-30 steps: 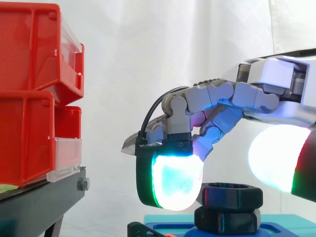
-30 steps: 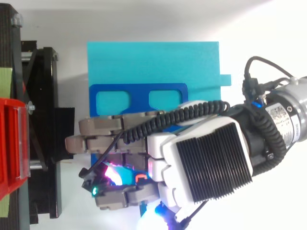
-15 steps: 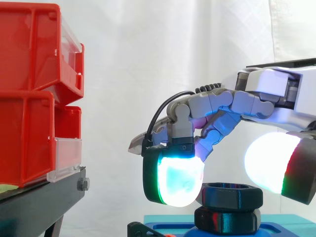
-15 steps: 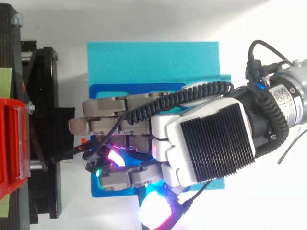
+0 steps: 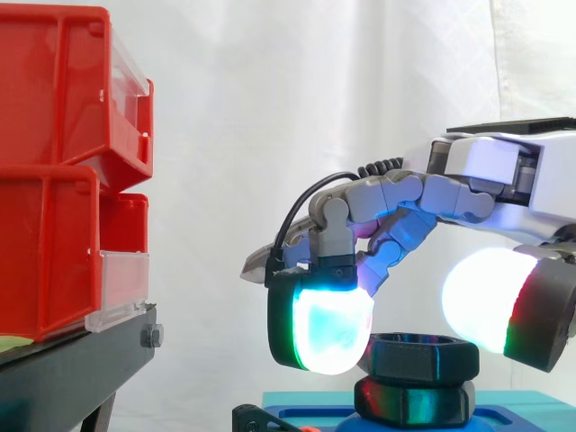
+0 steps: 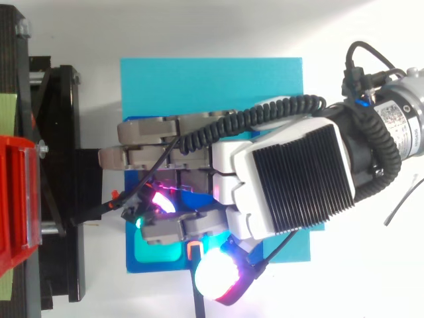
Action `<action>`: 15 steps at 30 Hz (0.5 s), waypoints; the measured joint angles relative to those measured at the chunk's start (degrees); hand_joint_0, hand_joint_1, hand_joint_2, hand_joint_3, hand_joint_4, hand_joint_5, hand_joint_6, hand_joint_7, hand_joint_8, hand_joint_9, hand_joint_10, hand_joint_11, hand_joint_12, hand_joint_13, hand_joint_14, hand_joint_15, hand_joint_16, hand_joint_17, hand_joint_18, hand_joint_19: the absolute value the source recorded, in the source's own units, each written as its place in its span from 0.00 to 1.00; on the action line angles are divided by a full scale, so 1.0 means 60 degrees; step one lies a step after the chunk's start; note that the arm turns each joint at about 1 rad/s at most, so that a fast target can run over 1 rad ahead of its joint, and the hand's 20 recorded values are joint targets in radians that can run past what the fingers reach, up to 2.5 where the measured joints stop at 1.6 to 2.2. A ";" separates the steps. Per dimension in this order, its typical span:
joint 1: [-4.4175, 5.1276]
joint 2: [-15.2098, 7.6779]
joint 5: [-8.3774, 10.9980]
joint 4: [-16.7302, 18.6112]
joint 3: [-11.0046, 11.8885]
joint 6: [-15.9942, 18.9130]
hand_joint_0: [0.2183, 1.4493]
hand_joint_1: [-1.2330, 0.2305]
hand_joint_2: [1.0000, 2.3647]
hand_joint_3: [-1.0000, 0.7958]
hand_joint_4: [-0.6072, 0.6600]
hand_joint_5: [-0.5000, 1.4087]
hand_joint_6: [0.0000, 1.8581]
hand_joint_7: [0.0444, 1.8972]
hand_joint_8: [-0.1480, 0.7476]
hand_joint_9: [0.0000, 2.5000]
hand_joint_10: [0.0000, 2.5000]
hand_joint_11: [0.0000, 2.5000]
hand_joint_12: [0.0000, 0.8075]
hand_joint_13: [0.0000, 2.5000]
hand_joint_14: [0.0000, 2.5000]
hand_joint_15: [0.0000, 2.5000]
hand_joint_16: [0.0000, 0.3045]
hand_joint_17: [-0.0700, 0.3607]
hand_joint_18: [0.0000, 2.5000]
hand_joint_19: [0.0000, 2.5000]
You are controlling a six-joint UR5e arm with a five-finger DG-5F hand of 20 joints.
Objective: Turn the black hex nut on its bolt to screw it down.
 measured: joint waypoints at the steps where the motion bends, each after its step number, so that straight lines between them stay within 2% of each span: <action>1: -0.0032 0.0000 -0.0041 0.0006 0.0000 0.0000 0.22 0.74 0.00 0.28 0.59 0.25 0.32 0.69 0.48 0.38 0.00 0.04 0.37 0.22 0.00 0.01 0.16 0.42 0.19 0.08; 15: -0.0336 0.0000 -0.0345 0.0016 -0.0002 -0.0008 0.22 0.74 0.00 0.28 0.59 0.25 0.32 0.69 0.47 0.38 0.00 0.04 0.37 0.22 0.00 0.01 0.16 0.42 0.19 0.08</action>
